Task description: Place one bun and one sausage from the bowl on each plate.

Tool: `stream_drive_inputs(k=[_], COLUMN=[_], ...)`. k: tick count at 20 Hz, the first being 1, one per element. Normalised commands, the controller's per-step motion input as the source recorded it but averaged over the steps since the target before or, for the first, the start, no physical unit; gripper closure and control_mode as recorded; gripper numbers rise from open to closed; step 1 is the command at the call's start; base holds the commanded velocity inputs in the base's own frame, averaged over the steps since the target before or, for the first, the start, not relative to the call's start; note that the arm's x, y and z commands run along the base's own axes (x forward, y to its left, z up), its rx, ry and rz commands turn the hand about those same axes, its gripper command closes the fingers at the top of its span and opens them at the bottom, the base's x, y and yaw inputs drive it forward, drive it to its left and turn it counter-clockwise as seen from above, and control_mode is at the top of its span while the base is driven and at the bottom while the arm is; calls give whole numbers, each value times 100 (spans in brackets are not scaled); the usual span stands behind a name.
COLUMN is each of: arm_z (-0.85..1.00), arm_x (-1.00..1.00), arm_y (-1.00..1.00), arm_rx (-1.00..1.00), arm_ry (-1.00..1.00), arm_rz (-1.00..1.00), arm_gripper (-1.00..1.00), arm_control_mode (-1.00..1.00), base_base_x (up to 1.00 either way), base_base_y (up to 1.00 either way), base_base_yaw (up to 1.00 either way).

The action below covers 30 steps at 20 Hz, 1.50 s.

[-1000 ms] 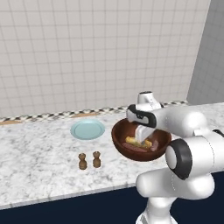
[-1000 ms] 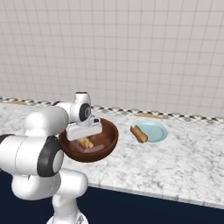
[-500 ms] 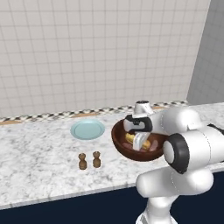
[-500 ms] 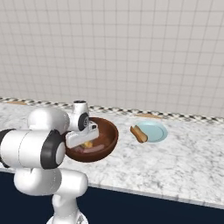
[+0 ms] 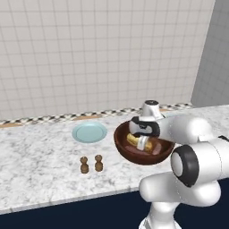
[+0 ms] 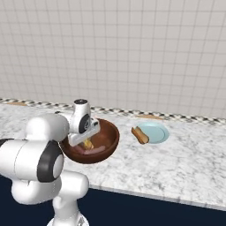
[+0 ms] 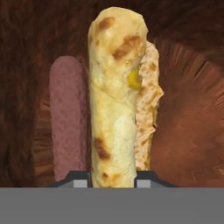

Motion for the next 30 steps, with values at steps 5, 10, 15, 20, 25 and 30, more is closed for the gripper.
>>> stream_drive_inputs(k=[5, 10, 15, 20, 25, 30], arm_z=[45, 97, 97, 49, -15, -43], arm_x=[0, 0, 7, 51, 100, 100], arm_y=[0, 7, 45, 100, 100, 89], arm_rx=[14, 0, 0, 0, -10, -10], arm_ry=[-15, 1, 0, 3, 17, 8], arm_rz=[0, 0, 2, 17, 10, -4], arm_gripper=[100, 100, 100, 100, 100, 100], arm_control_mode=[-100, -100, -100, -100, -100, -100], base_base_x=[0, 0, 0, 0, 0, 0], base_base_y=[0, 0, 0, 0, 0, 0], base_base_yaw=[0, 0, 0, 0, 0, 0])
